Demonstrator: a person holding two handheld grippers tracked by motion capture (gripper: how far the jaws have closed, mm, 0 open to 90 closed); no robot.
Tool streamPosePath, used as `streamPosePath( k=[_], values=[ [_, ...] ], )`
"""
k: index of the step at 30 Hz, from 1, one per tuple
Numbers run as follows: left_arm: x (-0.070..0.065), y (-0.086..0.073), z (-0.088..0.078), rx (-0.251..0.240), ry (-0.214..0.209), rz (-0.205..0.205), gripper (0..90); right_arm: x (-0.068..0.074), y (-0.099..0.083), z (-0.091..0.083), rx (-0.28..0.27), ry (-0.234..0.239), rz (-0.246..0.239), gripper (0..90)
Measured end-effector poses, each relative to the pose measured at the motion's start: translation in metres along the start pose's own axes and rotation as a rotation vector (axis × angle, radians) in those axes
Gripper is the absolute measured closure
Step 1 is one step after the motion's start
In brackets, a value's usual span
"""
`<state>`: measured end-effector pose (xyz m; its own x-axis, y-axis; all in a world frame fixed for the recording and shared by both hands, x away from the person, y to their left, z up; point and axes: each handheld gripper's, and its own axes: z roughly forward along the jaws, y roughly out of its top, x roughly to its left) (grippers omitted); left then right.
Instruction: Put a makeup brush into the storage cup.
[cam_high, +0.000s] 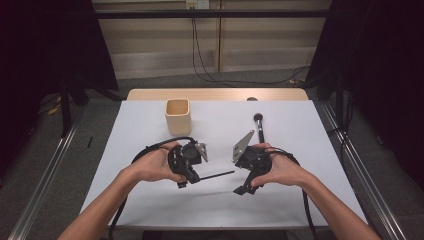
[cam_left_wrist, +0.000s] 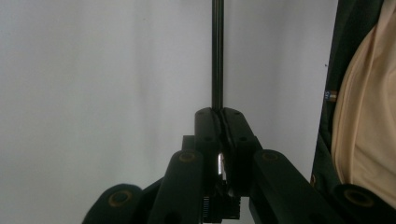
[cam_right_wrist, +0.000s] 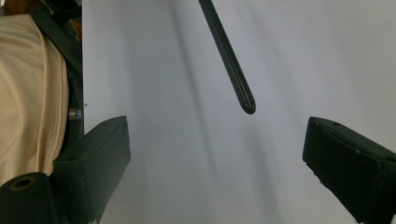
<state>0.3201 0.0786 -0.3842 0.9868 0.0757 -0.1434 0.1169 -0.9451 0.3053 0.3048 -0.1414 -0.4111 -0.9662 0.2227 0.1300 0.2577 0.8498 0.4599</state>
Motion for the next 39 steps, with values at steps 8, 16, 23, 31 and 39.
streamPosePath(
  k=[8,16,23,31,39],
  values=[
    [-0.002,-0.002,0.001,0.029,-0.012,0.011,85.5,-0.001,0.010,0.009,0.119,0.033,-0.024,4.9],
    [-0.002,0.000,0.009,0.031,-0.024,0.021,85.5,-0.006,0.017,0.011,0.141,0.061,-0.030,8.6],
    [0.000,0.003,0.011,0.025,-0.028,0.026,85.5,-0.007,0.021,0.015,0.149,0.076,-0.052,30.2],
    [0.001,0.002,0.010,0.023,-0.013,0.029,85.5,-0.011,0.026,0.017,0.136,0.074,-0.075,46.1],
    [0.003,0.001,0.012,0.036,-0.020,0.037,85.5,-0.012,0.030,0.018,0.125,0.064,-0.093,62.0]
  ],
)
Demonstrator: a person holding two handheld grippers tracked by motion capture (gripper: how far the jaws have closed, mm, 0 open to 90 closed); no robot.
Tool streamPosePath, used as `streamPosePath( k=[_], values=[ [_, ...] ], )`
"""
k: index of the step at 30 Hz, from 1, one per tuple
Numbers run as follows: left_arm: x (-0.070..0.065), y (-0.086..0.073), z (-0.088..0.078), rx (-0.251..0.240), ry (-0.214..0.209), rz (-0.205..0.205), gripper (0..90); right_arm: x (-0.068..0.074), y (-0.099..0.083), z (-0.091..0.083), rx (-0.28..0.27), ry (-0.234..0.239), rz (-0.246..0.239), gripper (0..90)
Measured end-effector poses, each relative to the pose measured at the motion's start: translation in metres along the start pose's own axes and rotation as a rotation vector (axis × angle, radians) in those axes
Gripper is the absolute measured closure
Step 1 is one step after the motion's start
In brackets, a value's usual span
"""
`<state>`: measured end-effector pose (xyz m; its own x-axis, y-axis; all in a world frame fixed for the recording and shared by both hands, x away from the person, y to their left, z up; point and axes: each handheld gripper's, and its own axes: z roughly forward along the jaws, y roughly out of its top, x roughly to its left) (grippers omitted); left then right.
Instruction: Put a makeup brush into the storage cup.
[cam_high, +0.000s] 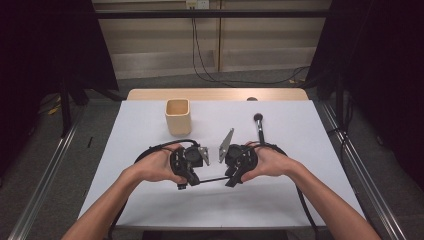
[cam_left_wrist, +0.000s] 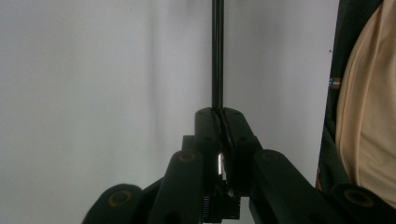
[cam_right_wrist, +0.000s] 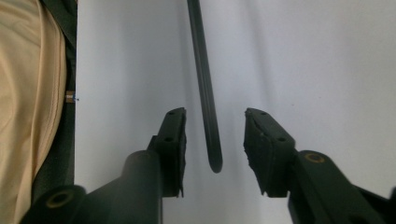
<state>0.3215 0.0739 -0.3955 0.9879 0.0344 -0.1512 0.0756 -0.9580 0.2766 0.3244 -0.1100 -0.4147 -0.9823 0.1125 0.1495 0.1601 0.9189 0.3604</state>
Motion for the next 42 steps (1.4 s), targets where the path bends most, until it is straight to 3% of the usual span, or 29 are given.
streamPosePath(
  k=[3,12,21,24,32,37,42],
  values=[
    [0.0000,0.0007,0.0004,-0.005,0.003,0.001,85.5,0.0002,0.0003,-0.0011,0.004,0.008,0.007,66.6],
    [-0.0006,0.0009,0.0003,0.003,0.007,0.011,85.5,0.0020,-0.0005,0.0003,-0.003,0.002,-0.038,76.5],
    [-0.0010,0.0029,0.0017,0.000,0.009,0.020,85.5,0.0040,0.0010,0.0029,0.008,0.011,-0.065,83.1],
    [-0.0006,0.0030,0.0019,-0.002,0.014,0.023,85.5,0.0030,0.0007,0.0023,0.001,0.024,-0.047,84.2],
    [-0.0006,0.0034,-0.0002,-0.015,0.021,0.036,85.4,0.0021,-0.0016,0.0024,0.001,0.026,-0.063,85.9],
    [0.0005,0.0022,-0.0007,-0.036,0.033,0.026,84.7,0.0013,-0.0028,0.0017,-0.005,0.024,-0.067,86.1],
    [0.0022,-0.0012,-0.0014,-0.087,0.031,-0.006,83.3,0.0004,-0.0054,-0.0001,-0.014,0.025,-0.057,86.2]
  ],
)
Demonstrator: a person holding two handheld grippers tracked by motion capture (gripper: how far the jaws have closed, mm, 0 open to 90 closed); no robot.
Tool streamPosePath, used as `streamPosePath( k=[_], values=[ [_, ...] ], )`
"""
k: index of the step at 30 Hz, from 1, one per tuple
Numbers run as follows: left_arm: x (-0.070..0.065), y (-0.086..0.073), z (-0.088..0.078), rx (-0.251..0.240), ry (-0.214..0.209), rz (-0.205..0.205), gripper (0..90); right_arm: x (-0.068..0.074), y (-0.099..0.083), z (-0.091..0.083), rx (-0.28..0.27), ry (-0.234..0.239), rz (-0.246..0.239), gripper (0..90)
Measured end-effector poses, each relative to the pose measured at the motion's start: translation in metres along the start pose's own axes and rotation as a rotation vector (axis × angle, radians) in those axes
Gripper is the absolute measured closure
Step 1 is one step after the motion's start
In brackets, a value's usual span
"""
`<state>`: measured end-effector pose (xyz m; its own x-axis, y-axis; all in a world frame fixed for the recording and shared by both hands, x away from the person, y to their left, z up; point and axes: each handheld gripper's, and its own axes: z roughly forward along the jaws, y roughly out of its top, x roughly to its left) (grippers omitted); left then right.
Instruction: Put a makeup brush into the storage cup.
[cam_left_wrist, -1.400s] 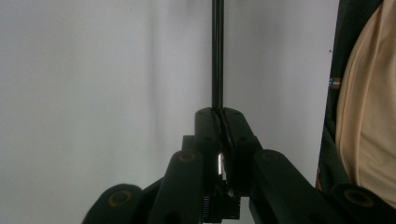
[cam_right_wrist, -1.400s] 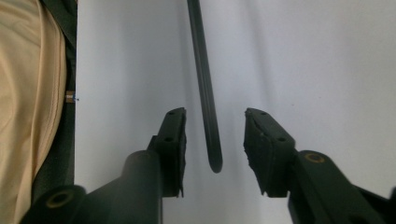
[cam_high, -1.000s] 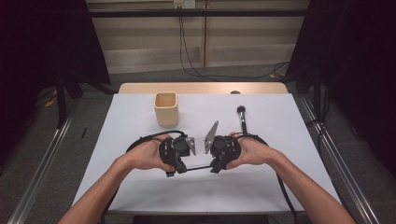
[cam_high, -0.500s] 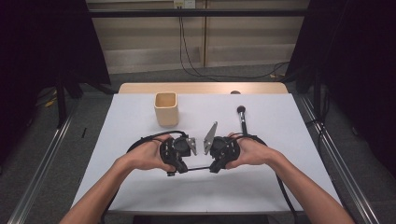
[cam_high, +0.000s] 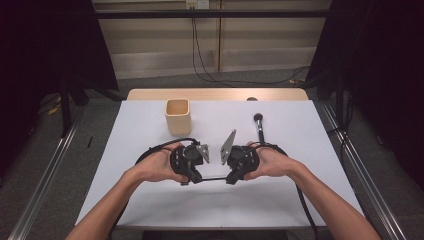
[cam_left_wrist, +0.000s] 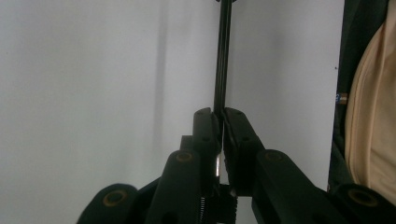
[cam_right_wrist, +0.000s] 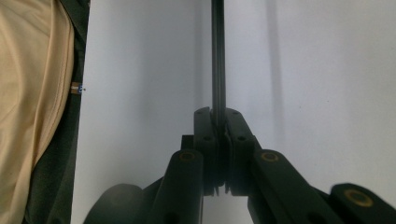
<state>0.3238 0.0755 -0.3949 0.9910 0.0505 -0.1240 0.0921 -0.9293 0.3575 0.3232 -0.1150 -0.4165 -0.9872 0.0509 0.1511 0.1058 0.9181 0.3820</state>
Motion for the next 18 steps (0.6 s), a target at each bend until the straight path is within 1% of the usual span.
streamPosePath(
  k=[1,3,4,6,7,8,10,11,12,13,15,16,17,18],
  values=[
    [0.000,-0.001,0.000,-0.017,-0.005,-0.005,82.2,0.000,0.000,0.000,0.001,0.001,0.001,86.2],
    [0.001,-0.002,0.000,-0.029,-0.006,-0.001,80.3,0.000,0.000,0.000,0.002,0.001,-0.001,86.2],
    [0.000,-0.004,0.001,-0.049,0.004,-0.008,78.1,0.000,0.000,0.001,-0.001,0.003,-0.006,86.1],
    [0.001,-0.006,0.001,-0.058,0.003,-0.011,75.6,0.000,0.001,0.001,0.006,0.012,0.000,86.2],
    [0.001,-0.007,0.002,-0.066,0.003,-0.030,74.4,0.001,0.001,0.001,0.012,0.012,0.005,86.2],
    [0.002,-0.008,0.002,-0.063,0.009,-0.026,73.9,0.001,0.001,0.001,0.006,0.010,0.005,86.2],
    [0.003,-0.011,0.003,-0.087,0.026,-0.046,69.0,0.000,0.001,0.001,0.003,0.009,0.008,86.2],
    [0.004,-0.012,0.002,-0.088,0.029,-0.055,65.4,0.000,0.001,0.000,0.002,0.014,0.018,86.1],
    [0.005,-0.015,0.001,-0.108,0.037,-0.068,62.2,-0.001,0.000,0.000,-0.001,0.012,0.024,86.1],
    [0.006,-0.017,0.000,-0.127,0.033,-0.082,60.8,-0.002,-0.001,0.000,-0.004,0.015,0.034,86.2],
    [0.007,-0.021,-0.001,-0.147,0.043,-0.104,55.9,-0.003,-0.002,0.000,-0.007,0.015,0.042,86.1],
    [0.007,-0.023,-0.001,-0.165,0.055,-0.127,52.2,-0.003,-0.003,0.000,-0.005,0.017,0.049,86.1],
    [0.008,-0.026,-0.001,-0.181,0.062,-0.139,49.9,-0.003,-0.004,0.000,-0.007,0.013,0.050,86.2],
    [0.008,-0.028,-0.001,-0.187,0.078,-0.147,48.0,-0.004,-0.004,0.000,-0.007,0.012,0.051,86.1]
  ],
)
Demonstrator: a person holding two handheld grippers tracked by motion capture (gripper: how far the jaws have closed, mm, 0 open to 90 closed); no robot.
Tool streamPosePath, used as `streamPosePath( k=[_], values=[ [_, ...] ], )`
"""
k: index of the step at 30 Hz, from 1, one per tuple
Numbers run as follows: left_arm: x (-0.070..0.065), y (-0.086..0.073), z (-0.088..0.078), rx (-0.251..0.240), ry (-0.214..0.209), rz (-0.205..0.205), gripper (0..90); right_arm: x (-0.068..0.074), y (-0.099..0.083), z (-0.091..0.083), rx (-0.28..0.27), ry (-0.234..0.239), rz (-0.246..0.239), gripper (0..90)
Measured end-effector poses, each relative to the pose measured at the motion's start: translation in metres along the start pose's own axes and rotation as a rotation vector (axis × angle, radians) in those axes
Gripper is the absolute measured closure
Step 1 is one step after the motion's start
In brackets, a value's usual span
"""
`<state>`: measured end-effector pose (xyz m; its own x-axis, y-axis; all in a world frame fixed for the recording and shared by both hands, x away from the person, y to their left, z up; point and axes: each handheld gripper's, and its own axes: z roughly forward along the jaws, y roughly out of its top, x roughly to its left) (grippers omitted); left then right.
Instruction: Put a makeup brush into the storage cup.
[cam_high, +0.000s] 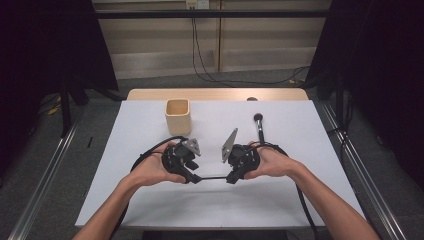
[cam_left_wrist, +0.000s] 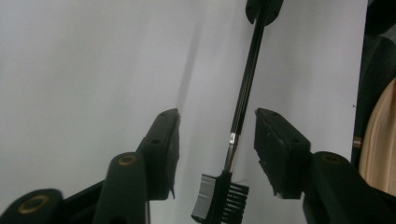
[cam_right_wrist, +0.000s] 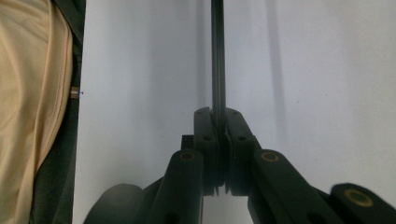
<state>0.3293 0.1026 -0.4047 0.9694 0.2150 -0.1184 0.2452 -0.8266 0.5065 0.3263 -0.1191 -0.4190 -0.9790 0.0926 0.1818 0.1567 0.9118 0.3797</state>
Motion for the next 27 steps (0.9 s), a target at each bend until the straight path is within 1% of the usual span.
streamPosePath(
  k=[1,2,3,4,5,6,7,8,9,10,11,13,14,15,16,17,18,19,20,21,24,27],
  values=[
    [0.001,-0.002,0.000,-0.007,0.027,-0.013,42.5,0.000,-0.001,0.000,0.003,0.001,0.007,86.2],
    [0.002,-0.004,-0.001,-0.017,0.043,-0.029,34.8,-0.001,-0.002,-0.001,0.004,0.006,0.016,86.1],
    [0.002,-0.006,-0.001,-0.034,0.055,-0.039,31.3,-0.002,-0.003,-0.001,0.000,0.007,0.018,86.2],
    [0.002,-0.009,-0.001,-0.061,0.059,-0.063,31.1,-0.002,-0.005,-0.001,-0.006,0.005,0.026,86.2],
    [0.002,-0.012,-0.002,-0.070,0.066,-0.068,30.1,-0.002,-0.006,-0.001,-0.008,0.002,0.032,86.2],
    [0.002,-0.014,-0.002,-0.079,0.076,-0.084,27.2,-0.002,-0.007,-0.001,-0.004,0.000,0.044,86.1],
    [0.002,-0.016,-0.003,-0.081,0.087,-0.094,23.4,-0.003,-0.008,-0.001,-0.011,-0.007,0.039,86.1],
    [0.002,-0.018,-0.004,-0.088,0.101,-0.100,20.7,-0.003,-0.009,-0.002,-0.013,-0.007,0.050,86.2],
    [0.002,-0.019,-0.005,-0.091,0.107,-0.102,19.5,-0.003,-0.010,-0.002,-0.011,-0.009,0.059,86.1],
    [0.002,-0.021,-0.007,-0.104,0.103,-0.119,17.8,-0.003,-0.011,-0.003,-0.011,-0.009,0.062,86.1],
    [0.001,-0.023,-0.009,-0.111,0.104,-0.123,16.6,-0.004,-0.013,-0.003,-0.019,-0.010,0.063,86.1],
    [-0.001,-0.026,-0.011,-0.110,0.119,-0.120,12.9,-0.005,-0.015,-0.005,-0.029,0.007,0.081,86.1],
    [-0.001,-0.028,-0.011,-0.117,0.122,-0.128,11.5,-0.005,-0.015,-0.005,-0.030,0.005,0.081,86.1],
    [0.000,-0.030,-0.012,-0.115,0.125,-0.129,10.7,-0.005,-0.016,-0.005,-0.028,0.001,0.087,86.1],
    [0.000,-0.033,-0.013,-0.124,0.139,-0.141,10.3,-0.005,-0.017,-0.005,-0.026,-0.001,0.089,86.1],
    [-0.001,-0.035,-0.013,-0.141,0.143,-0.156,9.0,-0.006,-0.019,-0.005,-0.031,-0.003,0.095,86.1],
    [0.000,-0.039,-0.015,-0.138,0.149,-0.152,7.9,-0.006,-0.020,-0.005,-0.036,-0.003,0.097,86.1],
    [0.001,-0.041,-0.017,-0.135,0.164,-0.148,8.2,-0.006,-0.022,-0.007,-0.044,-0.011,0.103,86.1],
    [0.001,-0.043,-0.017,-0.144,0.177,-0.160,8.0,-0.007,-0.023,-0.008,-0.053,-0.019,0.108,86.1],
    [0.000,-0.046,-0.018,-0.162,0.193,-0.185,7.3,-0.007,-0.025,-0.009,-0.054,-0.022,0.122,86.1],
    [0.000,-0.053,-0.023,-0.202,0.212,-0.219,6.9,-0.007,-0.028,-0.011,-0.074,-0.047,0.131,86.1],
    [-0.004,-0.060,-0.028,-0.240,0.230,-0.250,4.8,-0.005,-0.032,-0.011,-0.075,-0.068,0.151,86.0]
  ],
)
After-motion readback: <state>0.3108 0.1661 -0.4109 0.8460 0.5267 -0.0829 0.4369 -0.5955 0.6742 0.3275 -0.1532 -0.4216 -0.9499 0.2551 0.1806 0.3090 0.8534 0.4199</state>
